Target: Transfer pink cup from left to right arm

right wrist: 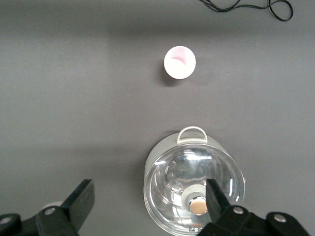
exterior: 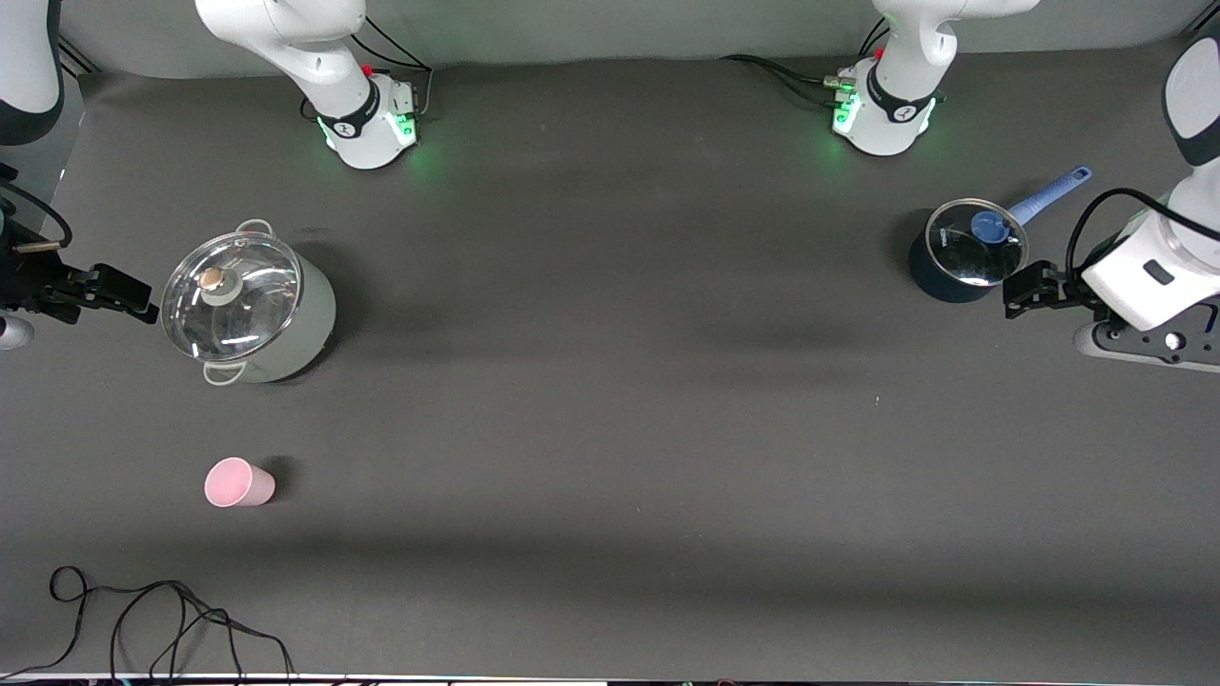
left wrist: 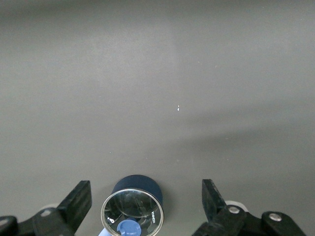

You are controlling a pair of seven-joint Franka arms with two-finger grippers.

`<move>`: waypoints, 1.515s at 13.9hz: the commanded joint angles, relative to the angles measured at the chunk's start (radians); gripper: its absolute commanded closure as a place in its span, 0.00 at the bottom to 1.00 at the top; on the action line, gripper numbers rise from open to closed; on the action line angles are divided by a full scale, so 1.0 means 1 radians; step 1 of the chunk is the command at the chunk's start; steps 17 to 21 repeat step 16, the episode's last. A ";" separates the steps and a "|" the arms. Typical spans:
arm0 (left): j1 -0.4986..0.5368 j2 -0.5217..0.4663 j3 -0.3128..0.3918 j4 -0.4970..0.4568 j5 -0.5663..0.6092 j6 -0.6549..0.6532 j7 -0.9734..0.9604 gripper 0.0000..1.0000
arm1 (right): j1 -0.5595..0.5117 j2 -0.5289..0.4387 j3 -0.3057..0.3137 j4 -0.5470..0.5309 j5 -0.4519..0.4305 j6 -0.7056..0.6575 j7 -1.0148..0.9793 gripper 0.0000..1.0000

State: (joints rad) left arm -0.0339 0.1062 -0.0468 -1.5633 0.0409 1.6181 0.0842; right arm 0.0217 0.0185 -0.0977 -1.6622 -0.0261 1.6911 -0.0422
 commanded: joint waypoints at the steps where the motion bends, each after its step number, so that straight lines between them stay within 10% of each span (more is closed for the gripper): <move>1: -0.006 0.001 0.004 0.028 -0.007 -0.021 0.009 0.00 | 0.015 0.009 -0.011 0.025 0.017 -0.017 0.008 0.00; 21: 0.002 0.004 0.004 0.014 -0.007 -0.027 0.014 0.00 | 0.014 0.011 -0.013 0.056 0.043 -0.137 0.016 0.00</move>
